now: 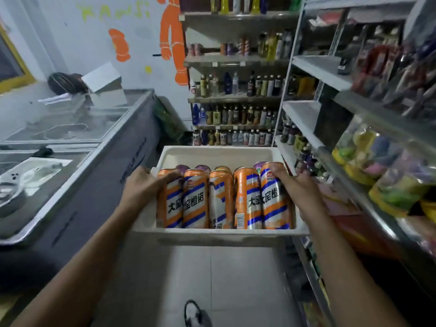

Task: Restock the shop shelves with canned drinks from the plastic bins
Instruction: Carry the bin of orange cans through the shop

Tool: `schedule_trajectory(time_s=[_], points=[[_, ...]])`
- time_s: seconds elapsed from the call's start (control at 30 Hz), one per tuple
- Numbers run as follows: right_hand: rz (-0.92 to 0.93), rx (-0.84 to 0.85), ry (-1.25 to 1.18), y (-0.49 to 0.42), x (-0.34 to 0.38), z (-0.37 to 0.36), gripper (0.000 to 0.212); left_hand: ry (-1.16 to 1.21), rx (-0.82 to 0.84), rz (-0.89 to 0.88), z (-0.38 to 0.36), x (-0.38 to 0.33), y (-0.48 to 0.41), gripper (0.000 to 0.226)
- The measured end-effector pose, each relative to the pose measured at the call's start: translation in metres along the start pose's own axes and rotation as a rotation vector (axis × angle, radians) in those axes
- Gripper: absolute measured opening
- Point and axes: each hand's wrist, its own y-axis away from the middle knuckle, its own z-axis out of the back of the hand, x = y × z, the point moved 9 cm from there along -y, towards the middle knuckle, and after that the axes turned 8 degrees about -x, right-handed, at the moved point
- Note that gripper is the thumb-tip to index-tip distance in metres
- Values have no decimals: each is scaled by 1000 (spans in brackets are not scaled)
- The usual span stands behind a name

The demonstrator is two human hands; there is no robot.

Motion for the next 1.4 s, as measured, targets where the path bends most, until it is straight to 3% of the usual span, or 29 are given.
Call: schedule_trajectory(time_s=[0.07, 0.2, 0.3, 0.37, 0.43, 0.57, 0.73, 0.87, 1.0, 1.2, 1.3, 1.4], points=[[-4, -47, 18, -53, 3, -25, 76, 33, 10, 23, -31, 2, -61, 76], [-94, -135, 47, -154, 8, -75, 83, 92, 106, -25, -101, -20, -186, 74], [-134, -223, -8, -230, 28, -101, 91, 127, 204, -81, -154, -67, -278, 48], [-145, -273, -1, -277, 39, -109, 79, 122, 276, -164, -190, -95, -329, 37], [-160, -318, 7, -319, 47, -115, 75, 112, 342, -226, -231, -116, -381, 44], [-214, -382, -21, -420, 37, -123, 86, 75, 416, -251, -331, -147, -479, 62], [-272, -451, -11, -554, 7, -129, 62, 64, 466, -273, -463, -199, -574, 56], [-347, -511, -47, -653, -11, -129, 70, 15, 534, -307, -565, -249, -653, 86], [-472, -671, -69, -732, -31, -124, 93, -23, 635, -344, -651, -301, -713, 63], [-569, -793, 92, -841, -48, -125, 82, -74, 776, -418, -793, -365, -802, 61], [-586, -943, -10, -881, -58, -137, 101, -71, 871, -513, -864, -404, -836, 52], [-653, -1058, -67, -915, -70, -146, 93, -66, 974, -604, -931, -442, -862, 42]])
